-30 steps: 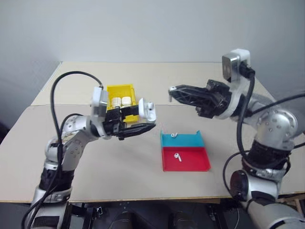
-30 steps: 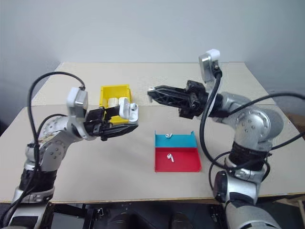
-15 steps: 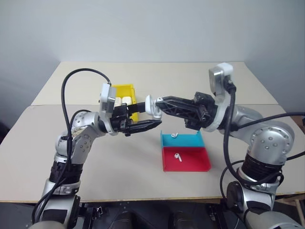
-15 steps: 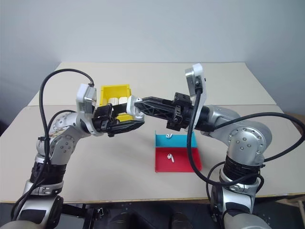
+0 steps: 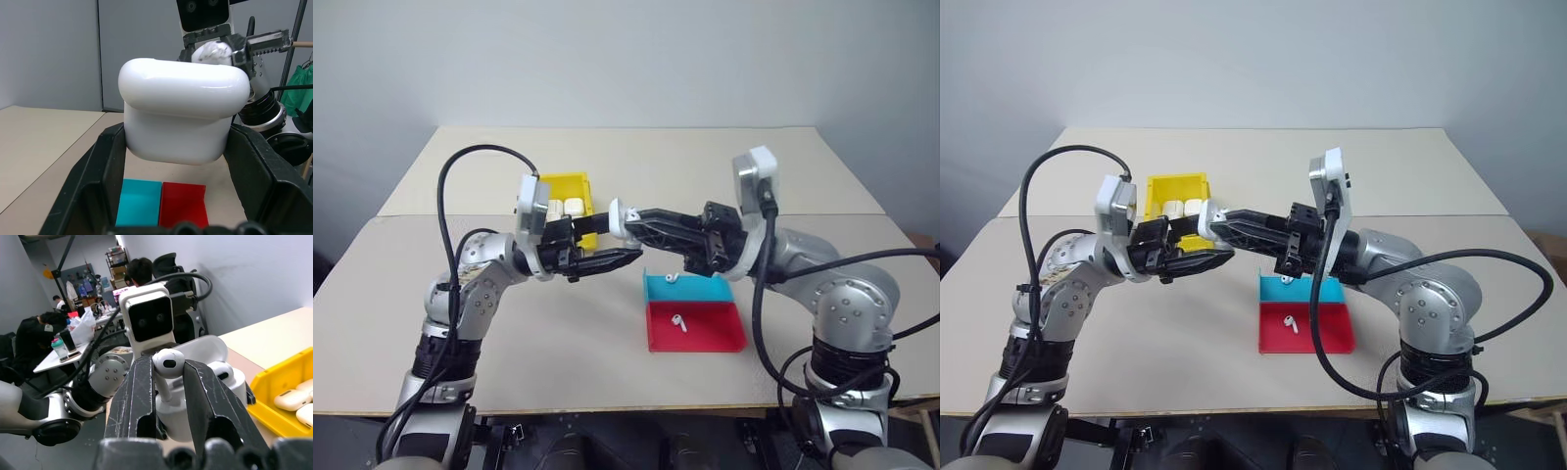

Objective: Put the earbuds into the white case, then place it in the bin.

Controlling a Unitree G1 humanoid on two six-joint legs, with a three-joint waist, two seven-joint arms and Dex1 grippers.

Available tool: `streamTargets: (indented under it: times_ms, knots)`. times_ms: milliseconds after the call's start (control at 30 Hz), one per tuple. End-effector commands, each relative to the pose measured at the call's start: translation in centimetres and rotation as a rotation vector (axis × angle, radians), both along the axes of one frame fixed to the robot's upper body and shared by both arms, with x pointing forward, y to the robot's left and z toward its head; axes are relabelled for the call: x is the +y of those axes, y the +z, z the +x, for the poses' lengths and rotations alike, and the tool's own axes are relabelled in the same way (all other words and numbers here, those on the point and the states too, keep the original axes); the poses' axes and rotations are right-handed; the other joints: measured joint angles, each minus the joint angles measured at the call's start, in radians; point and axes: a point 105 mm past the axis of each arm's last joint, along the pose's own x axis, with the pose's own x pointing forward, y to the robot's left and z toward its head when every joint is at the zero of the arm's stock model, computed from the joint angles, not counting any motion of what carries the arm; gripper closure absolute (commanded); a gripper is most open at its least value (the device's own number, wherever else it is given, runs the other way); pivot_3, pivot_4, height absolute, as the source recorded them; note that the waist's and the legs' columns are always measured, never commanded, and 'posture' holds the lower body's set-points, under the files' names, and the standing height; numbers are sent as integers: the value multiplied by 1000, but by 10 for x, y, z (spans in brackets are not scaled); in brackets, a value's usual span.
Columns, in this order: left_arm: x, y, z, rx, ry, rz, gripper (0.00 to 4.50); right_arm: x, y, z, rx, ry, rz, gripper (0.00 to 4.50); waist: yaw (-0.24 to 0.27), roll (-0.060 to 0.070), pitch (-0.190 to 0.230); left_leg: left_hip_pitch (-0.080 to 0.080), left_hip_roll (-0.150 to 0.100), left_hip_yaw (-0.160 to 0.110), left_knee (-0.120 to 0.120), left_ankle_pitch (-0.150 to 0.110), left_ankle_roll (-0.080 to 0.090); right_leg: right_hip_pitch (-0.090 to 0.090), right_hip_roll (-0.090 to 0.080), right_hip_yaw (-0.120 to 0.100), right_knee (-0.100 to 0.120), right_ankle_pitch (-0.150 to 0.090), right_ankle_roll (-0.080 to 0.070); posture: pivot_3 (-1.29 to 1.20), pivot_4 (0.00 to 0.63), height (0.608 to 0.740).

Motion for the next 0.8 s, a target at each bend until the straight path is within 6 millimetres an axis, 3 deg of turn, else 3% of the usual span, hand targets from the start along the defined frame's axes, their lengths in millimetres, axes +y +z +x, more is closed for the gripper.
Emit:
streamTargets:
  times_ms: [33, 167, 500, 567, 800]
  knots:
    - [3, 11, -9, -60, -14, -18, 1721, -2, 4, -1, -40, -11, 8, 3853, 0, 0, 0, 0, 0, 0, 0, 0, 0, 0, 0, 0, 0, 0, 0, 0, 150, 740]
    - [4, 11, -9, -58, -12, -18, 1721, -1, 3, -2, -50, -2, -7, 3853, 1, 0, 0, 0, 0, 0, 0, 0, 0, 0, 0, 0, 0, 0, 0, 0, 150, 740]
    - [3, 11, -8, -61, -8, -23, 1721, -2, 0, -6, -93, 4, -59, 486, 1, 0, 0, 0, 0, 0, 0, 0, 0, 0, 0, 0, 0, 0, 0, 0, 150, 740]
    - [2, 12, -8, -61, -8, -24, 1721, -3, 3, -9, -100, 12, -52, 47, 2, 0, 0, 0, 0, 0, 0, 0, 0, 0, 0, 0, 0, 0, 0, 0, 150, 740]
    - [3, 9, -7, -52, -4, -17, 1721, -12, 15, -24, -91, 94, -3, 47, 5, 0, 0, 0, 0, 0, 0, 0, 0, 0, 0, 0, -1, 0, 0, 0, 150, 740]
